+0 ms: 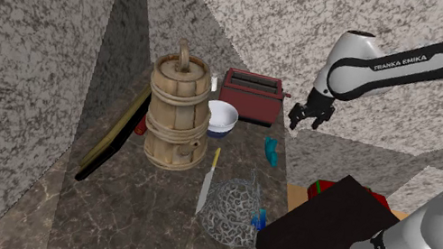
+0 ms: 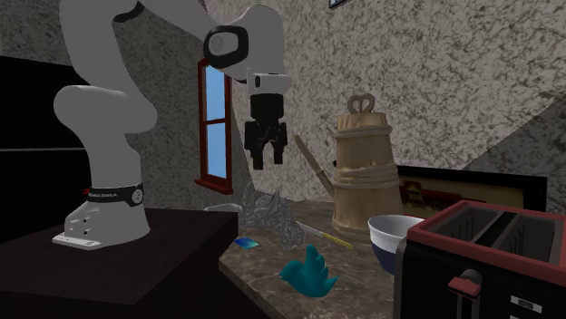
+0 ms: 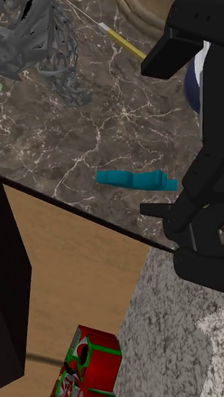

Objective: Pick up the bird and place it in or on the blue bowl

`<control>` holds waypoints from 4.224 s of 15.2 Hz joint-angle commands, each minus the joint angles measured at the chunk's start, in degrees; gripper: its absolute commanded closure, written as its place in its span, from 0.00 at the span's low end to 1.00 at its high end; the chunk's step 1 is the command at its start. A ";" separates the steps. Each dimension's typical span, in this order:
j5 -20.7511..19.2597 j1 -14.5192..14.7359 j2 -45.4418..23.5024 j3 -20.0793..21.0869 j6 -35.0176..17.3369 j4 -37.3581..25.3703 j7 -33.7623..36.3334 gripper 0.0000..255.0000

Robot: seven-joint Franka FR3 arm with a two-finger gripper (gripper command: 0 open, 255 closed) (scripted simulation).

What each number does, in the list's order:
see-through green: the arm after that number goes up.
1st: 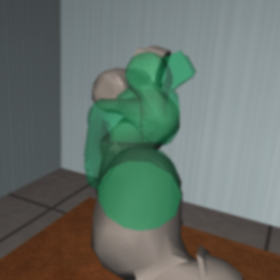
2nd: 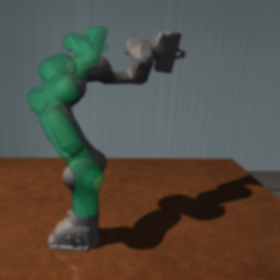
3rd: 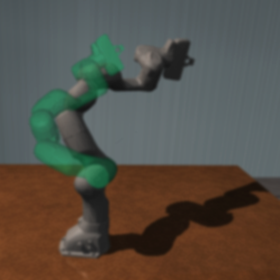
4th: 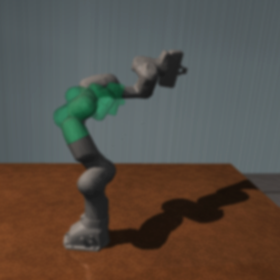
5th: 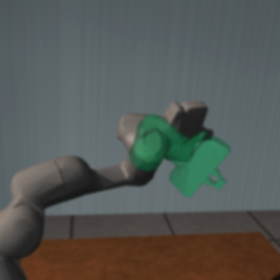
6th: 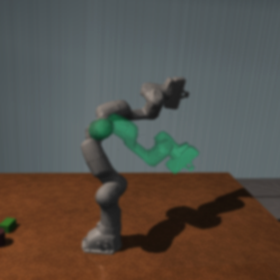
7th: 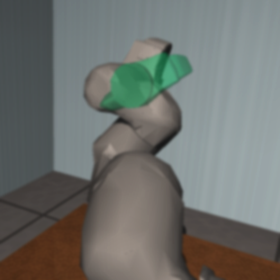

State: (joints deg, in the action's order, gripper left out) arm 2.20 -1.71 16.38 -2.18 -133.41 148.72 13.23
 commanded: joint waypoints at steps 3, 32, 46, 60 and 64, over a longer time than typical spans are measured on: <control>-0.43 -0.36 -9.45 0.15 -8.46 -2.23 1.51 0.00; -1.55 -1.41 -42.96 -0.91 -29.41 -17.63 5.27 1.00; -1.88 -1.11 -38.34 -1.27 -25.70 -16.73 5.44 1.00; -2.79 -0.66 -28.48 -1.86 -16.16 -16.41 5.92 1.00; -3.03 -0.58 -25.96 -1.95 -13.28 -16.78 6.04 1.00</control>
State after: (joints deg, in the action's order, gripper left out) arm -0.81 -2.18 -10.36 -4.04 -147.53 131.99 19.46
